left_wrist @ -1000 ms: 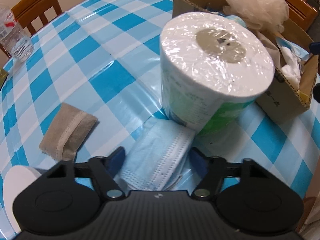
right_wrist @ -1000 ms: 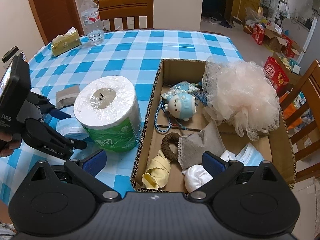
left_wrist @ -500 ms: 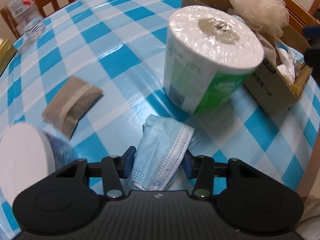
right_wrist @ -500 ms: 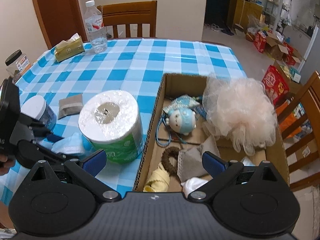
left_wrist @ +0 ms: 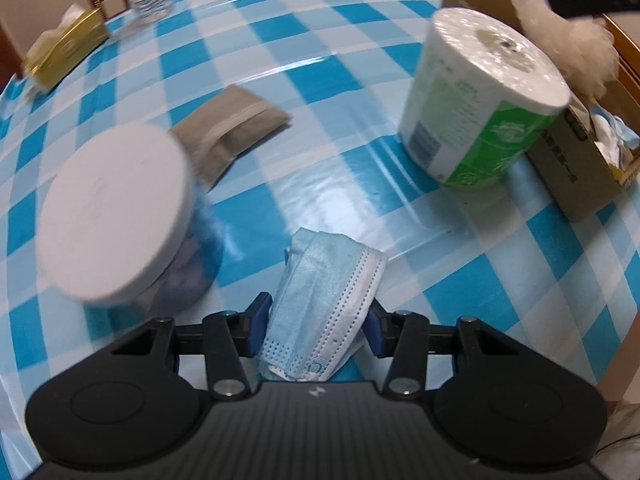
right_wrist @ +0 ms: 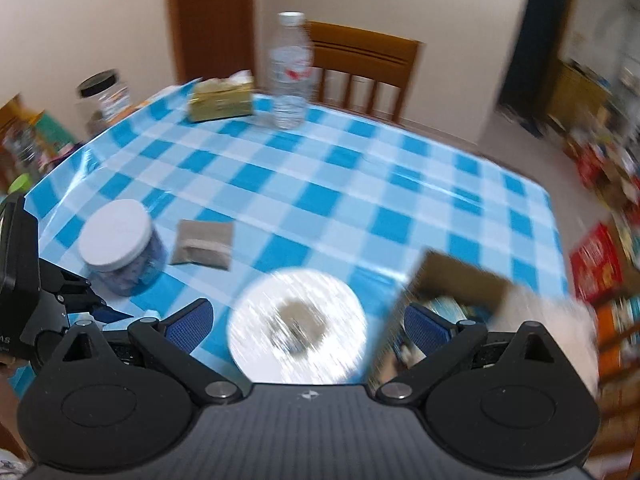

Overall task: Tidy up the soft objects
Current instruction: 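Reach the right tool to the beige cloth pouch beside the jar and grasp it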

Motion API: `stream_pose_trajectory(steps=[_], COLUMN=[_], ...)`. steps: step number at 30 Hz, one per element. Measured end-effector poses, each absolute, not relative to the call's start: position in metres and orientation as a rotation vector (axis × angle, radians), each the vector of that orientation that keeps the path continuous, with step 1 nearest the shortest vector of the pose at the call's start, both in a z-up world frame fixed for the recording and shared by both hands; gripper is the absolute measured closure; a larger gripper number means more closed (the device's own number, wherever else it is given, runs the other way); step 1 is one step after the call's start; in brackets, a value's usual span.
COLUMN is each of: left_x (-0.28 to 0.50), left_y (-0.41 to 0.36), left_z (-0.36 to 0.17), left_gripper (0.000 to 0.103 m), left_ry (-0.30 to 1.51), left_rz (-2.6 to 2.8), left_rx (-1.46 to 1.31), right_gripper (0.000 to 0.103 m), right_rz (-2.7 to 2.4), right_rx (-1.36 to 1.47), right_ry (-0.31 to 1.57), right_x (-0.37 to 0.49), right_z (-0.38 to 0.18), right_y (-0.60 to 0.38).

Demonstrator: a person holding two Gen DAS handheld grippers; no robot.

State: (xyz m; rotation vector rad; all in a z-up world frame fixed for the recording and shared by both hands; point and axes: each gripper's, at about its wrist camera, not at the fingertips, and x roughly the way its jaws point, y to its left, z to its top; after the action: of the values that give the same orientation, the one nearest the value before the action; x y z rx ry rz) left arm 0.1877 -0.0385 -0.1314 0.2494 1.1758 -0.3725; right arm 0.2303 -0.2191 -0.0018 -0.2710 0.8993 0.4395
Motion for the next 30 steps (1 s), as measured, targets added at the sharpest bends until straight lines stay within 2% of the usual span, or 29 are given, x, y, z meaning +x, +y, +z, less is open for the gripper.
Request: stream_pose_trajectory(steps=[10,18,30], left_x=[0.172,0.164,0.163], left_y=[-0.003,0.016,0.021], left_z=[-0.131,-0.131,-0.131], left_gripper=[0.056,0.056,0.056], left_ry=[1.179,1.175,1.183], left_rz=[-0.264,-0.193,-0.178], left_rx=[0.174,0.148,0.122], right_gripper=[0.000,0.000,0.004], right_rz=[0.683,0.743,0.977], right_rx=[-0.484,-0.494,-0.817], right_ry=[0.902,1.025,1.086], right_x=[0.287,0.333,0.356], right_z=[-0.012,-0.049,-0.104], right_y=[-0.133,-0.080,-0.037])
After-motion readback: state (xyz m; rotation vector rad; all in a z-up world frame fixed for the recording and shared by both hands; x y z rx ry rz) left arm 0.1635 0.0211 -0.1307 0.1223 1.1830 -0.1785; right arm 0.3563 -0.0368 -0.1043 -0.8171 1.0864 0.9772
